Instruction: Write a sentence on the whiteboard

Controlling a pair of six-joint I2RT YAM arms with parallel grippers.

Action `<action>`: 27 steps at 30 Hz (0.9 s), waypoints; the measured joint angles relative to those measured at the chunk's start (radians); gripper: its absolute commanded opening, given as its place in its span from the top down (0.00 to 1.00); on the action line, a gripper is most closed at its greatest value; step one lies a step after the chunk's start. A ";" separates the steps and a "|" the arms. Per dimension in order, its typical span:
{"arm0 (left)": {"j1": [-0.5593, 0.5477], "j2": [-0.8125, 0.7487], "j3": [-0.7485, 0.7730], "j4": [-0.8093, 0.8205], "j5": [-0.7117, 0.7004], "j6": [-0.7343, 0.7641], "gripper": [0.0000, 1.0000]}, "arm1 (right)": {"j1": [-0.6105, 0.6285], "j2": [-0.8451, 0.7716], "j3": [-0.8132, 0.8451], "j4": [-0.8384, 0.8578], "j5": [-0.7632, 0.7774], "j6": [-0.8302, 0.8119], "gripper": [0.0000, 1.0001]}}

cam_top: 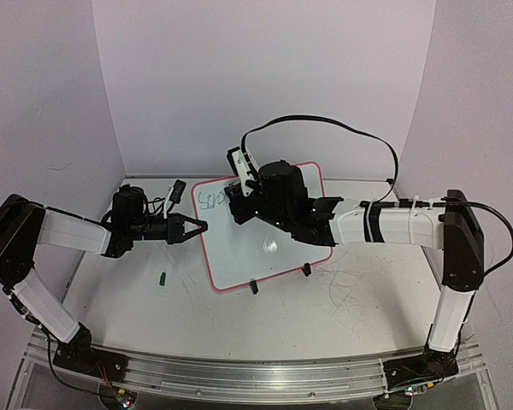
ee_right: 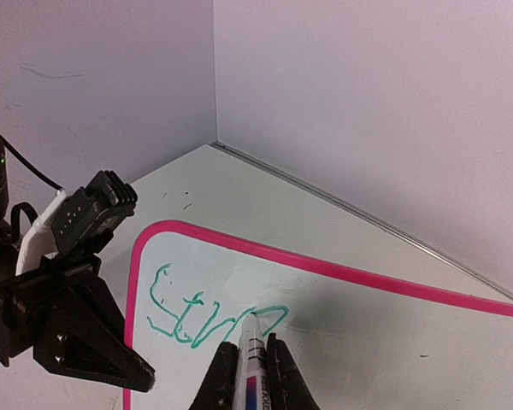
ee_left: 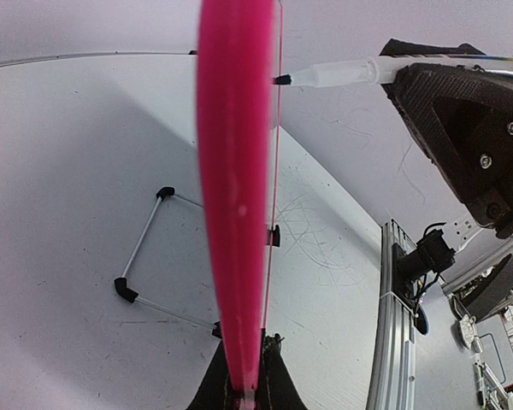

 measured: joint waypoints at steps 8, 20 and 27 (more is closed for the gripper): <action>0.000 -0.001 0.000 0.000 0.000 0.006 1.00 | -0.003 -0.120 -0.152 0.038 -0.039 -0.035 1.00; -0.017 -0.047 0.000 -0.043 -0.055 0.017 1.00 | -0.022 -0.175 -0.156 0.079 -0.094 -0.101 1.00; -0.045 -0.062 0.000 -0.054 -0.106 0.025 1.00 | -0.040 -0.175 -0.148 0.021 -0.120 -0.115 1.00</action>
